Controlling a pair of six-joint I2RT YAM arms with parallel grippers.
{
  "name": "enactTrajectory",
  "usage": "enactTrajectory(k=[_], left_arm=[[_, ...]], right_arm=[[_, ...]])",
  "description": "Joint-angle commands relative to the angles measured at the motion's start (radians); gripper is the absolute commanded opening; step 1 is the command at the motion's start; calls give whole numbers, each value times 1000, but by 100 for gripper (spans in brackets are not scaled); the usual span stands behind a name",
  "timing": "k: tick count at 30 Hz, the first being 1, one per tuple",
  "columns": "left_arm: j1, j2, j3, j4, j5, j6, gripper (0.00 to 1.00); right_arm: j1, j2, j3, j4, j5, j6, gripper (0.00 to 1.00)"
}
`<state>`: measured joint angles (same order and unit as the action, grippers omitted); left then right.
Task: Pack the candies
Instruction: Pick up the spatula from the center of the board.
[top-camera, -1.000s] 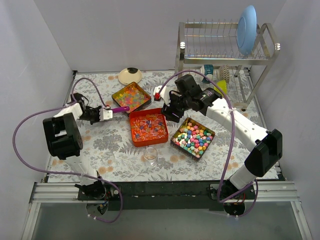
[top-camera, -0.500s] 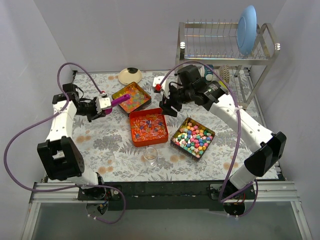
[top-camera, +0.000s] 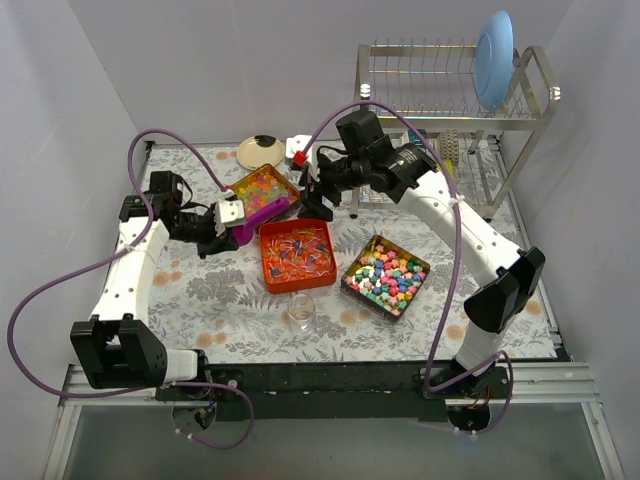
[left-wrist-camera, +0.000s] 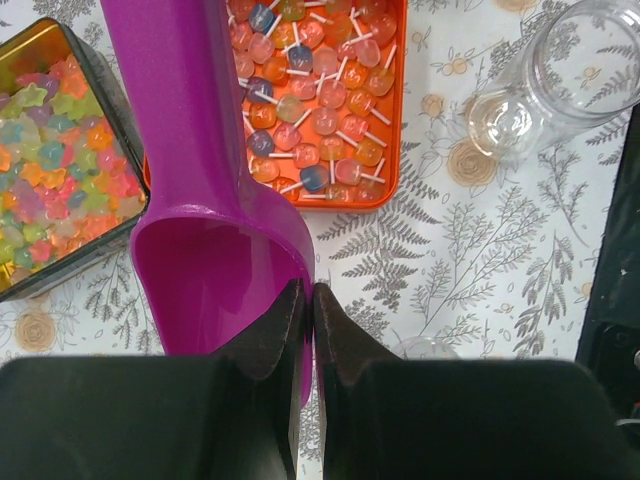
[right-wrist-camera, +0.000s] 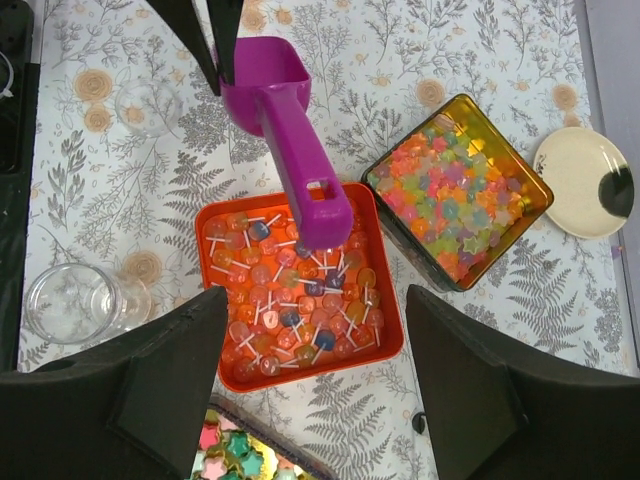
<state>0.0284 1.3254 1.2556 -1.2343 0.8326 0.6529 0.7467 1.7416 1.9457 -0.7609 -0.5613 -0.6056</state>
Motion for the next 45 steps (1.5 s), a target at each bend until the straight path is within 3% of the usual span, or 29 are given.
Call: enactTrajectory(k=[1, 22, 25, 35, 38, 42, 43, 44, 45], left_arm=[[-47, -55, -1, 13, 54, -76, 0], [-90, -29, 30, 87, 88, -144, 0], [-90, -25, 31, 85, 88, -141, 0], [-90, -20, 39, 96, 94, -141, 0], [-90, -25, 47, 108, 92, -141, 0], [-90, -26, 56, 118, 102, -151, 0], [-90, -25, 59, 113, 106, -150, 0], [-90, -26, 57, 110, 106, -147, 0], [-90, -23, 60, 104, 103, -139, 0]], right_arm=[[19, 39, 93, -6, -29, -33, 79], [86, 162, 136, -11, -31, -31, 72], [88, 171, 137, -5, -31, -25, 66], [89, 144, 67, 9, -38, 10, 24], [89, 116, 4, 9, -40, 9, 19], [89, 85, -59, 6, -25, 0, 24], [89, 79, -70, 6, -20, 0, 30], [89, 73, -68, 2, -19, 0, 49], [89, 69, -64, 0, -15, 4, 56]])
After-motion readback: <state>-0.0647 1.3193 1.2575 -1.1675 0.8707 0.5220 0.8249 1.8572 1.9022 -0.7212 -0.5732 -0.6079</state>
